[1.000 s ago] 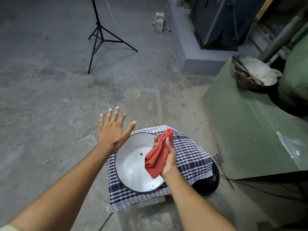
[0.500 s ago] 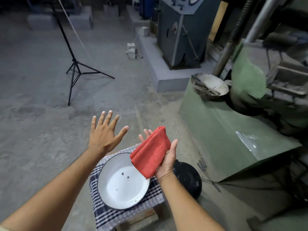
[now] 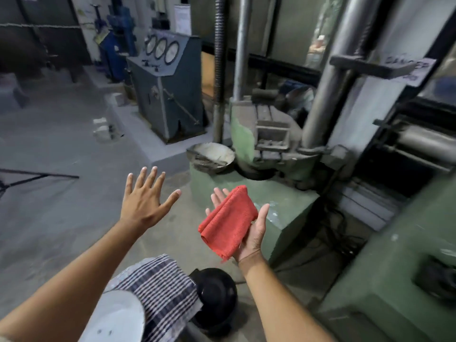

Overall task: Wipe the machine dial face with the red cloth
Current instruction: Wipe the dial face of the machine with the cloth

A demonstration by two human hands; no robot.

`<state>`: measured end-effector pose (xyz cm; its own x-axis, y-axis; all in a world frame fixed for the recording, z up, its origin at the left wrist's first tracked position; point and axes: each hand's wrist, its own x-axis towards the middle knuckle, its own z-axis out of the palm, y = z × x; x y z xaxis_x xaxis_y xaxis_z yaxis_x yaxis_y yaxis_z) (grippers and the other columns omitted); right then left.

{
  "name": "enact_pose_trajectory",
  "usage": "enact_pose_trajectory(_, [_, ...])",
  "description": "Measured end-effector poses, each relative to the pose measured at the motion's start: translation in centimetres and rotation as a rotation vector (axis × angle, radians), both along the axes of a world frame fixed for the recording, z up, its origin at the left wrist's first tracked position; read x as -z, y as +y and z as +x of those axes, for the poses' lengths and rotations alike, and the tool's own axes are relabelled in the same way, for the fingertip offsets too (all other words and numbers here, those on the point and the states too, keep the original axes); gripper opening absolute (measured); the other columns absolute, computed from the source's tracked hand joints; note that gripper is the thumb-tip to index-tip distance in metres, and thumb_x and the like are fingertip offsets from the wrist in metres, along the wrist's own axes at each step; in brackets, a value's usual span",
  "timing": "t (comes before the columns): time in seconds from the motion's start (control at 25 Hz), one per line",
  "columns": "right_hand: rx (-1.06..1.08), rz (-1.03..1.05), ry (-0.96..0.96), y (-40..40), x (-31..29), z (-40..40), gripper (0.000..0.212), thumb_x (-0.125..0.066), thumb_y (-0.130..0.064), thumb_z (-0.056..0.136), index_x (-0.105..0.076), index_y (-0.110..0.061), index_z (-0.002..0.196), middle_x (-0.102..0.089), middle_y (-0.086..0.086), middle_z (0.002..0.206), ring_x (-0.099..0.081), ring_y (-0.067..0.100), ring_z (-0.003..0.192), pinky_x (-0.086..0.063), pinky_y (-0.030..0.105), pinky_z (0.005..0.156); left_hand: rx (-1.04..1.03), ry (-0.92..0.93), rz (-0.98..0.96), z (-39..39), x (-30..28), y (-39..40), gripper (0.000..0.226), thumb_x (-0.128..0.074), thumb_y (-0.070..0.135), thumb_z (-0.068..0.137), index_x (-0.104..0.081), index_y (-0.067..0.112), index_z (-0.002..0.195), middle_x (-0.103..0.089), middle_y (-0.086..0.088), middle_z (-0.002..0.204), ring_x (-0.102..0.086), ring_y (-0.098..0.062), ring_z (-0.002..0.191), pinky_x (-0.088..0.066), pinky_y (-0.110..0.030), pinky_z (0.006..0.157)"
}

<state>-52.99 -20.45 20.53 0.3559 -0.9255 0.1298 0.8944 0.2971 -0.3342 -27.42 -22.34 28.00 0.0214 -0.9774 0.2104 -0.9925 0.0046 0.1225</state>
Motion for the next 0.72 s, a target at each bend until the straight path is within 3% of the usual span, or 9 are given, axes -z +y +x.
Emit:
enact_pose_trajectory(0.24, [0.259,-0.051,0.028,2.0,-6.8,-18.6,0.121,-0.038,-0.095,0.088,-0.028,-0.005,0.167,-0.034,0.020,0.172,-0.037,0.034,0.158,-0.032,0.062,0.126,0.276,0.009,-0.102,-20.5,-6.8,-2.1,0.105,-0.009,0.085,0.088,-0.036,0.021,0.168,-0.023,-0.006,0.180,-0.010,-0.028,0.169,0.003,-0.052,0.135])
enact_pose_trajectory(0.52, [0.530,-0.126,0.085,8.7,-15.2,-41.6,0.118,-0.039,-0.092,0.090,-0.025,-0.005,0.168,-0.038,0.019,0.170,-0.040,0.032,0.157,-0.040,0.059,0.123,0.542,0.039,-0.164,-45.5,-12.6,1.2,0.104,-0.008,0.087,0.088,-0.026,0.027,0.171,-0.017,-0.003,0.181,-0.005,-0.025,0.169,0.005,-0.051,0.136])
enact_pose_trajectory(0.72, [0.679,-0.149,0.115,14.0,-19.3,-55.4,0.116,-0.039,-0.091,0.092,-0.031,-0.002,0.165,-0.043,0.022,0.167,-0.045,0.035,0.153,-0.037,0.062,0.123,0.658,0.084,-0.210,-60.2,-16.1,4.8,0.105,-0.007,0.087,0.087,-0.019,0.028,0.173,-0.011,-0.001,0.182,-0.001,-0.023,0.169,0.006,-0.049,0.136])
